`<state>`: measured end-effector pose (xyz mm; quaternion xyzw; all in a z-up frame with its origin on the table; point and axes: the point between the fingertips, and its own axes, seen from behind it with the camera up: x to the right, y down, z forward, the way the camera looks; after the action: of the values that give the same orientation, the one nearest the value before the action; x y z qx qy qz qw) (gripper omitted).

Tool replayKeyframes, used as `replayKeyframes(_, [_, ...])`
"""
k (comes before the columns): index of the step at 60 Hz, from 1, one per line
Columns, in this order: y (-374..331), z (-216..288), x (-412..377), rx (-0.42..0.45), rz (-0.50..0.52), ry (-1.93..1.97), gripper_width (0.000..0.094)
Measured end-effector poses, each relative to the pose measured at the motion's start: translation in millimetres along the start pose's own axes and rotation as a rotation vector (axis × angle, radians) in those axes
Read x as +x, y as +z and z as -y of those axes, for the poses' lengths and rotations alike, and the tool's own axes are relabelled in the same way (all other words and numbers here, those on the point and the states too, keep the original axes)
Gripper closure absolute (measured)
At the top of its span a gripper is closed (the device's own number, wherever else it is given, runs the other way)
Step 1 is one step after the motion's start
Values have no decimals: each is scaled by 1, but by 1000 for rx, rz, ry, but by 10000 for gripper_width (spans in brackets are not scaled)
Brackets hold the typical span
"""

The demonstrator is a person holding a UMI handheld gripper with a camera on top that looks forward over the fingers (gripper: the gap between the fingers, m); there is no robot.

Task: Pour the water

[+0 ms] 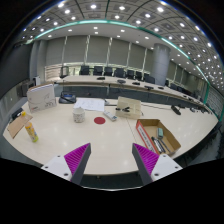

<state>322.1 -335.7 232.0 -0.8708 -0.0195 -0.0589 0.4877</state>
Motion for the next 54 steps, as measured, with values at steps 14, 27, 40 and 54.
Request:
replayKeyframes(14, [3, -27, -76, -24, 96, -24, 79])
replayKeyframes(27, [8, -61, -199, -53, 216, -51, 79])
replayKeyframes(40, [34, -76, -341, -15, 290, -65, 77])
replayKeyframes(54, [86, -49, -467, 90, 323, -57, 77])
